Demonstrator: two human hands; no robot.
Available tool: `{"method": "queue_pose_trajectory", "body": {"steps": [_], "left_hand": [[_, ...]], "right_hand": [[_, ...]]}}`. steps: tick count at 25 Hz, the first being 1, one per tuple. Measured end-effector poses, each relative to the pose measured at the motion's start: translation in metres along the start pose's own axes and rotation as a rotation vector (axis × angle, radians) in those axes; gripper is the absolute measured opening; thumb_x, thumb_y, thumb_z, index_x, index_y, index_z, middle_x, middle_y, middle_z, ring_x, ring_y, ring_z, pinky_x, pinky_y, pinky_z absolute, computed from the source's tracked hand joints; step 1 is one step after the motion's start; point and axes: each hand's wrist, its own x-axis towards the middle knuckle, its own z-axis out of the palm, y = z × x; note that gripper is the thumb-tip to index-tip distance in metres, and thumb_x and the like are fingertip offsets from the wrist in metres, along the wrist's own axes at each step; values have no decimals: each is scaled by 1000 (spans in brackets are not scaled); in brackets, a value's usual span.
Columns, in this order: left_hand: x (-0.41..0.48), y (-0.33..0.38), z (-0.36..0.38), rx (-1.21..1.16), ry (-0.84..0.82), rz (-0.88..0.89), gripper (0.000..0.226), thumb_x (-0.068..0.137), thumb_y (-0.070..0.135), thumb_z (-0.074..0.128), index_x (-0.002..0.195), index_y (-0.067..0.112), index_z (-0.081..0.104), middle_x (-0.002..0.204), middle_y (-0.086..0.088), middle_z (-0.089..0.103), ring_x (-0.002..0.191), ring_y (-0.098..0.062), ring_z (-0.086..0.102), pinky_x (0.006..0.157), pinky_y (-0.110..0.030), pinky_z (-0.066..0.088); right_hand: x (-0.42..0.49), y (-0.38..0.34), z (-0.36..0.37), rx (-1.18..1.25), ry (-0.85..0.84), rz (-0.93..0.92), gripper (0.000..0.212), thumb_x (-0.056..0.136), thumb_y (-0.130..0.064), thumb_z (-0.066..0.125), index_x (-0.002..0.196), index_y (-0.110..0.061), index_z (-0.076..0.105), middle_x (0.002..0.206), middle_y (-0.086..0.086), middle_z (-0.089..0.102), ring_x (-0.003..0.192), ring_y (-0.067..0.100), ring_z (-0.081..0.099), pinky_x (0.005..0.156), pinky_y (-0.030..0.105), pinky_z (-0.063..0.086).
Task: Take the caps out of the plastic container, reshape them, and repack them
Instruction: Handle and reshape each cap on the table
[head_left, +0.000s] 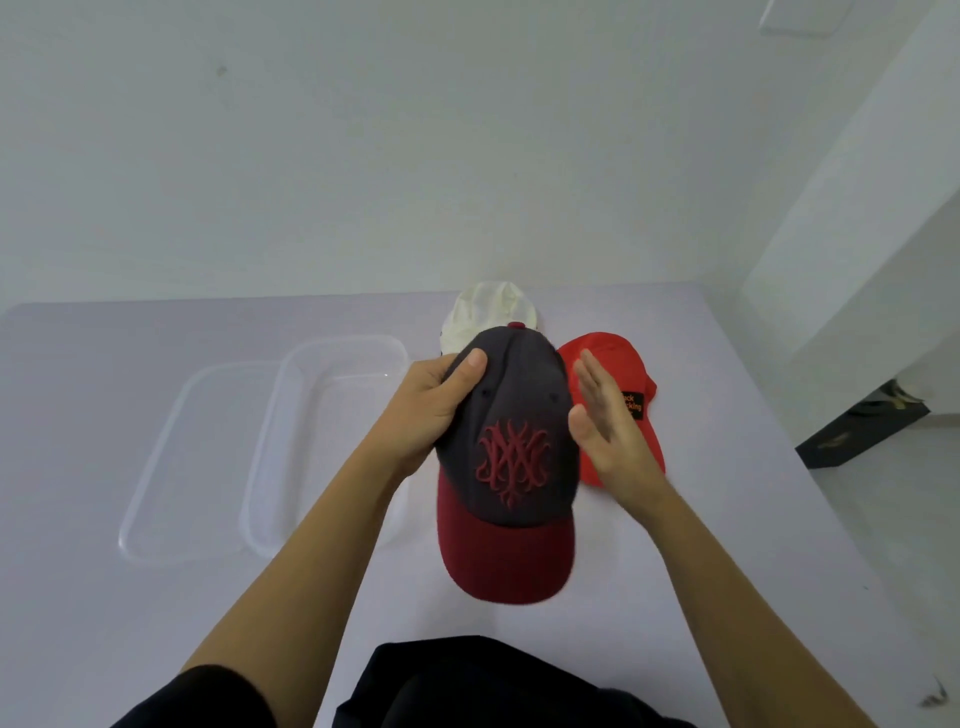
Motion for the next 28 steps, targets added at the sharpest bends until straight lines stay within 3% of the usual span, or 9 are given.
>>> {"method": "queue_pose_trajectory", "body": {"steps": [3,6,9,12,15,18,23,28], "left_hand": [[-1,-2,19,-158,-127,-17,41,86,40,47,104,9,67,93,-4,75,88,-17,70,80,-27,56],[0,-6,17,-115,-104,-39,31,92,37,48,104,15,67,99,-3,72,94,-20,68,84,-29,54],[-2,-7,4,87,-198,-115,26,92,39,53,113,25,61,108,6,70,100,-11,67,78,-22,52],[-5,-1,-4,211,-359,-192,26,91,30,59,116,23,62,108,5,72,98,-10,69,73,-21,55],[-2,-3,-11,220,-249,-208,27,94,28,55,115,12,64,108,-9,72,98,-25,70,84,-39,57],[1,-16,-15,313,-188,-192,30,95,33,53,111,11,65,105,-11,72,99,-27,68,91,-44,54],[9,-50,1,415,30,-209,45,95,43,46,99,3,65,99,-16,70,94,-29,66,89,-46,52],[21,-104,2,518,37,-331,46,98,41,39,86,2,60,82,-13,60,80,-29,58,78,-43,48]], "right_hand": [[12,-14,0,377,-187,134,75,64,-62,73,126,-25,55,128,6,61,118,23,58,98,35,48],[15,-10,-2,476,-222,162,64,57,-47,83,109,-14,67,107,10,71,98,25,68,82,33,55],[10,0,-3,442,-193,192,46,67,-33,81,107,-15,66,102,4,74,94,20,69,77,28,56],[9,-1,2,137,-172,166,32,80,-28,67,110,-17,64,103,2,73,96,17,70,82,33,56],[10,-1,7,-95,-97,174,48,76,-52,62,104,-13,67,95,4,74,88,19,71,81,44,57],[9,12,11,-304,-8,154,65,78,-72,47,94,-11,63,87,14,69,82,29,66,75,50,52],[12,42,43,-41,35,438,39,97,-46,38,118,-18,55,117,2,61,108,18,57,98,41,45],[8,93,56,-177,29,580,40,98,-43,37,118,-13,54,114,3,59,104,19,54,92,36,45]]}}
